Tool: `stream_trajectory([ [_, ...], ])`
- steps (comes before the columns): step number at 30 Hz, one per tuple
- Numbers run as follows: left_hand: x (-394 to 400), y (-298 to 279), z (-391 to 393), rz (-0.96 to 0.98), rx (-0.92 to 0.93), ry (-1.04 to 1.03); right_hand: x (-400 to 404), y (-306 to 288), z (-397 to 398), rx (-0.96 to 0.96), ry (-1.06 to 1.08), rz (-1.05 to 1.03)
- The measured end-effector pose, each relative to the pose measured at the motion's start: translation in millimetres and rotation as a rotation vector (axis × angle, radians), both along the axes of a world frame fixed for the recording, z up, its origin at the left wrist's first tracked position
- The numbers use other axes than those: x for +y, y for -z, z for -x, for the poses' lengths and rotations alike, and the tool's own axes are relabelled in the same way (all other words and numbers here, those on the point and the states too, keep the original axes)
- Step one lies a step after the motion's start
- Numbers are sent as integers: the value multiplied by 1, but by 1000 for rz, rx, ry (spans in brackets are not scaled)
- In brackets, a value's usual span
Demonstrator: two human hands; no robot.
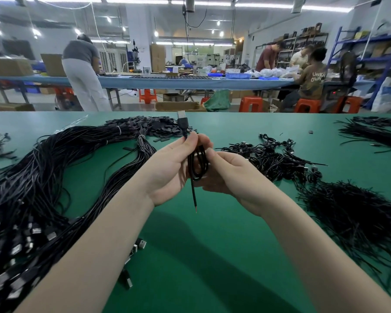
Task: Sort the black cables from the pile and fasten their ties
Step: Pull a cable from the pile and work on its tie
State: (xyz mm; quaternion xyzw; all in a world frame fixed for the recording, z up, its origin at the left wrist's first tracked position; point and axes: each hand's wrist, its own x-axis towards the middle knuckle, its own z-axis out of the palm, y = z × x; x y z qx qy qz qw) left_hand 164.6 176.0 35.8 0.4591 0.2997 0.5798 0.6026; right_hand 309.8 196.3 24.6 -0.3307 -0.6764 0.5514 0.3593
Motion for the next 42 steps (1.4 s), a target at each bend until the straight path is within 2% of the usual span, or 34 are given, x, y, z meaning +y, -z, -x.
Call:
stream_trajectory([
  [3, -1, 2, -1, -36, 70, -45, -7, -1, 3, -102, -31, -143],
  [7, -1, 6, -1, -86, 217, -121, -10, 6, 12, -335, 162, -506],
  [10, 2, 12, -7, -116, 275, -242, -10, 16, 20, -375, 253, -631],
  [13, 8, 22, -15, -127, 287, -312, -5, 30, 24, -513, 392, -724],
  [15, 10, 28, -18, -80, 355, -272, 4, 37, 21, -556, 433, -637],
  [17, 11, 32, -16, -4, 473, -225, 16, 42, 15, -466, 423, -428],
  [18, 13, 34, -13, -19, 592, -271, 22, 44, 10, -410, 419, -308],
  [20, 17, 40, -6, -228, 935, -517, 29, 48, -3, -412, 396, -163],
  [22, 18, 45, -4, -549, 1303, -685, 29, 51, -14, -501, 333, -124],
  [24, 19, 51, -9, -759, 1701, -604, 26, 53, -24, -604, 235, -181],
  [25, 18, 56, -13, -829, 1821, -527, 23, 53, -28, -667, 170, -234],
  [31, 6, 64, -31, -932, 1975, -201, 2, 54, -58, -994, -92, -350],
  [34, -8, 61, -42, -728, 2053, 9, -5, 56, -69, -1099, -159, -378],
  [37, -20, 64, -49, -625, 2099, 63, -16, 60, -72, -1081, -227, -390],
  [42, -35, 61, -47, -289, 1928, 380, -29, 68, -73, -1237, -255, -663],
])
